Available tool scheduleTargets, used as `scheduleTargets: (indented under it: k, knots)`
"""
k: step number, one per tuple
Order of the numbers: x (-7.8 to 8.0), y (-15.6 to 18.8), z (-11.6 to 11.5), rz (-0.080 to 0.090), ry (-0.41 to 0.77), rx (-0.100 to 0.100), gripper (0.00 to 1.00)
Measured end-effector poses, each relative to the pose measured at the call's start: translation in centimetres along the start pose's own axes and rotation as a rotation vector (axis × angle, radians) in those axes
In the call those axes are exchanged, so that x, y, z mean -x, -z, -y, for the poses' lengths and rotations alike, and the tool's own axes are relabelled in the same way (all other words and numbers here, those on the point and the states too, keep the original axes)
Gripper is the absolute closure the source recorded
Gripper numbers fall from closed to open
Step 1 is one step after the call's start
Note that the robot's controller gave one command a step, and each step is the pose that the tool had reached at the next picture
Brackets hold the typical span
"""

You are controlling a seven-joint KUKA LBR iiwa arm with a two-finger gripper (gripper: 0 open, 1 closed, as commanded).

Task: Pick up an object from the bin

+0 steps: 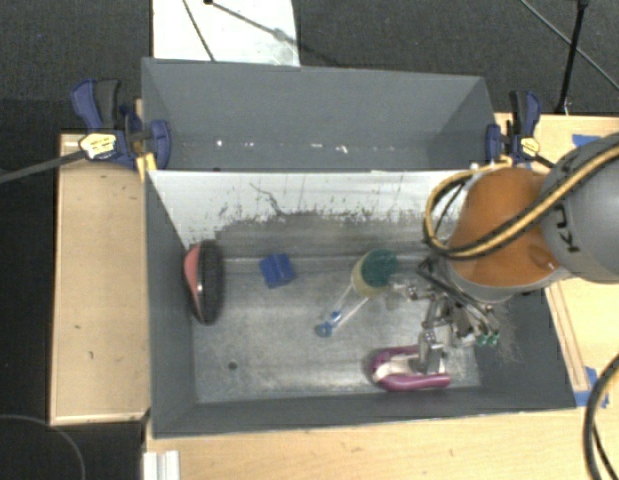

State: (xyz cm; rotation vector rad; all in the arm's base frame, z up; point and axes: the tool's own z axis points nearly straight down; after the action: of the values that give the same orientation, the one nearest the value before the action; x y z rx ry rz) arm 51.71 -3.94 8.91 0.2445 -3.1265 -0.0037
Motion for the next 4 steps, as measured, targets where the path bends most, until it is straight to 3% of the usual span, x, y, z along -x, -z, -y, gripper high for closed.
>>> scheduleTargets:
  k: [1,3,4]
  knots:
    - [-3.0,-1.8,-1.6,0.013,0.062,-0.005,0.0]
    - [-3.2,-1.5,-1.8,0.022,0.201,-0.006,0.0]
    - [-3.0,-1.6,-2.7,0.019,0.382,-0.007,0.0]
